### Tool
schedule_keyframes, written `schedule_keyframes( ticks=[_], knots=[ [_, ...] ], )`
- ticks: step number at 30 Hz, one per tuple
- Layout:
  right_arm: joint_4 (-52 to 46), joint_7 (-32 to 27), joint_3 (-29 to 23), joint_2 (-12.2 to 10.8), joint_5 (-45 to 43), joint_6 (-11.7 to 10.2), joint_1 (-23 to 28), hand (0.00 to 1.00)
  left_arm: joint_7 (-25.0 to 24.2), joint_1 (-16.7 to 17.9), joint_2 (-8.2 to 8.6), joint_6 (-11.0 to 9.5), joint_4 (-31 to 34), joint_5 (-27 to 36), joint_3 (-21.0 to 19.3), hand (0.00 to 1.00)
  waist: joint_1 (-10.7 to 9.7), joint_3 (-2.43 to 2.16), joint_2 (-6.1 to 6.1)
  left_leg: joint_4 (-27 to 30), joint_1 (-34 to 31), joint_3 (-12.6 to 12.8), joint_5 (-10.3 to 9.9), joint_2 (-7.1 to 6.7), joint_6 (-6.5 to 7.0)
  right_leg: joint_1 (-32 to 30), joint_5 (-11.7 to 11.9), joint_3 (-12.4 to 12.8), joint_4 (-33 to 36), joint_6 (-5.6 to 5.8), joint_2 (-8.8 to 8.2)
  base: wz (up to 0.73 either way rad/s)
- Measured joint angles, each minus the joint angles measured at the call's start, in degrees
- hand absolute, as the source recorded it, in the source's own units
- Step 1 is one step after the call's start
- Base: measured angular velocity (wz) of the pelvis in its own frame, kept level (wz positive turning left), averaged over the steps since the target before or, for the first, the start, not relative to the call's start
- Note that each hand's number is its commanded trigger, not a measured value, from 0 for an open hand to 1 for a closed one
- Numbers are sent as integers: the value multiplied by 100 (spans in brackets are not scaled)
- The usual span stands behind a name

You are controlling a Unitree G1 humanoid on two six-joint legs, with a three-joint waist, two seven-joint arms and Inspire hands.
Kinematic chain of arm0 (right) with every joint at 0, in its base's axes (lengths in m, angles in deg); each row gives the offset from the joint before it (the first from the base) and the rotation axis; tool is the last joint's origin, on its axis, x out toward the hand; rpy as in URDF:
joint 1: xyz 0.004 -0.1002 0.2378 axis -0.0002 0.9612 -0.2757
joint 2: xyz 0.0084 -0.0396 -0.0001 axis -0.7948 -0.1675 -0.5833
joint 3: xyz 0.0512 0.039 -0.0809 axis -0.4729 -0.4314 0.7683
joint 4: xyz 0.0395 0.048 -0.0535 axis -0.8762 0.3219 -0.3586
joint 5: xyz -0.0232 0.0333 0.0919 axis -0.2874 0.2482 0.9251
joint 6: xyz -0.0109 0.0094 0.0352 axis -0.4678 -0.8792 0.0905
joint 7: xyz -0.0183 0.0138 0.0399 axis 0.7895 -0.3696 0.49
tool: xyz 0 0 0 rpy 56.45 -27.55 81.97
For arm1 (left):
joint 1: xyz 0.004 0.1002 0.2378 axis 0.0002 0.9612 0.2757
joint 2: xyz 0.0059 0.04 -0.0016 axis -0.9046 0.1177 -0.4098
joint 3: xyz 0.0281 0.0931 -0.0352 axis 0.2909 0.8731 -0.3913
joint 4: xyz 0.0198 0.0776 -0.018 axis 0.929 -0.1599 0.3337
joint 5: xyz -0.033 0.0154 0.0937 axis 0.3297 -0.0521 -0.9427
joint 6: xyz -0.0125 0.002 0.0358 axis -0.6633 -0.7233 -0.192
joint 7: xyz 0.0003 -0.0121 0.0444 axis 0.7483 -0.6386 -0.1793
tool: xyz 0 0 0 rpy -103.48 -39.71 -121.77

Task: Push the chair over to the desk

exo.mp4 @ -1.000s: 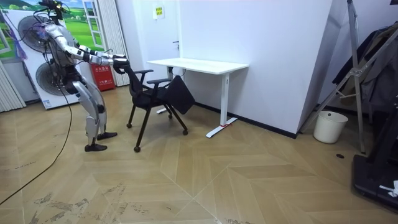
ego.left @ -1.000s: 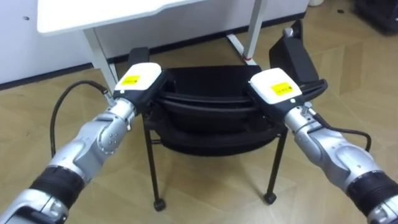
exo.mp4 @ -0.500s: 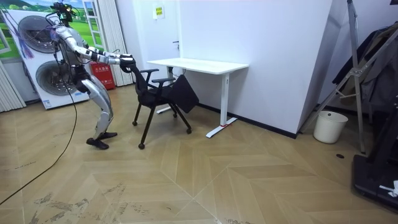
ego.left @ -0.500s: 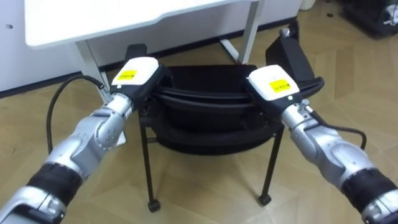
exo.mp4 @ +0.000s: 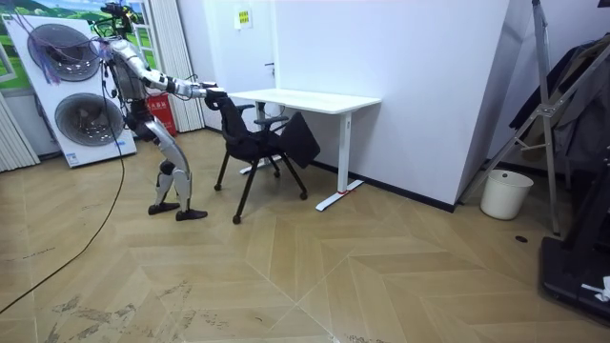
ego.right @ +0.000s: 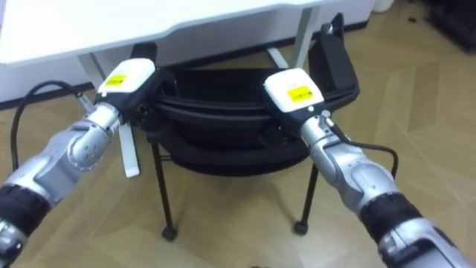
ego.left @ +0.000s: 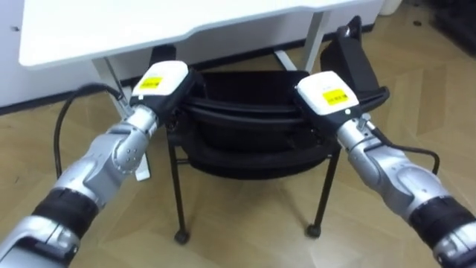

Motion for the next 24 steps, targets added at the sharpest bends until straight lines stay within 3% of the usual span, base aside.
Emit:
schedule_keyframes(
  ticks=[5, 8, 10, 13, 15, 17, 18, 19, 20, 22, 24],
  knots=[
    [104, 4, -2, -97, 3, 1, -91, 100, 18, -61, 34, -1, -104, -3, -66, 100, 17, 38, -131, 402, 12, 23, -2, 172, -185, 111, -541, -206, 423, -194, -48, 23],
    [123, 3, -4, -119, 22, 0, -94, 100, 21, -97, 44, 4, -126, 3, -71, 100, -37, 39, -158, 672, -69, 221, 35, 406, -254, 250, -700, -471, 499, -282, -54, 41],
    [195, 0, -27, -178, 14, 1, -99, 100, 21, -107, 101, 77, -117, -14, -78, 100, -181, 41, -157, 733, -116, 344, 73, 571, -326, 388, -815, -754, 480, -338, -76, 59],
    [255, -1, -43, -168, -5, 1, -127, 100, 99, -134, 232, 109, -259, -59, -91, 100, -193, 42, -156, 840, -223, 420, 249, 649, -533, 545, -969, -911, 371, -378, -73, 42],
    [245, 7, -32, -116, -12, -7, -121, 100, 170, -143, 334, 110, -332, -64, -82, 100, -197, 42, -156, 770, -583, 488, 348, 589, -483, 613, -1052, -956, 317, -326, -119, 32],
    [268, 8, -33, -126, -86, -3, -121, 100, 174, -81, 350, 129, -308, -68, -74, 100, -142, 45, -151, 417, -1041, 476, 572, 456, -427, 739, -1034, -1066, 174, -353, -146, 11],
    [278, 9, -33, -142, -139, -16, -108, 100, 182, -11, 358, 138, -260, -80, -91, 100, -123, 46, -152, 21, -1266, 485, 849, 424, -369, 851, -1035, -1160, 78, -361, -148, 13],
    [267, 9, -31, -139, -152, -23, -67, 100, 183, 30, 359, 144, -245, -83, -88, 100, -109, 47, -155, -356, -1407, 508, 1252, 345, -304, 965, -1035, -1223, 23, -329, -139, 16],
    [259, 9, -32, -139, -151, -23, -42, 100, 183, 43, 360, 149, -244, -83, -78, 100, -86, 42, -150, -540, -1443, 551, 1434, 342, -284, 1009, -1041, -1234, -7, -335, -119, 6],
    [244, 9, -21, -120, -154, -23, -22, 100, 183, 80, 349, 156, -216, -83, -75, 100, 39, 38, -162, -1152, -1420, 606, 2043, 247, -272, 1122, -1081, -1213, -15, -380, -96, -2],
    [231, 8, -23, -91, -164, -23, -22, 100, 183, 106, 350, 182, -149, -83, -76, 100, 83, 31, -174, -1353, -1334, 580, 2317, 158, -252, 1178, -1129, -1219, -18, -356, -99, 7]
  ],
)
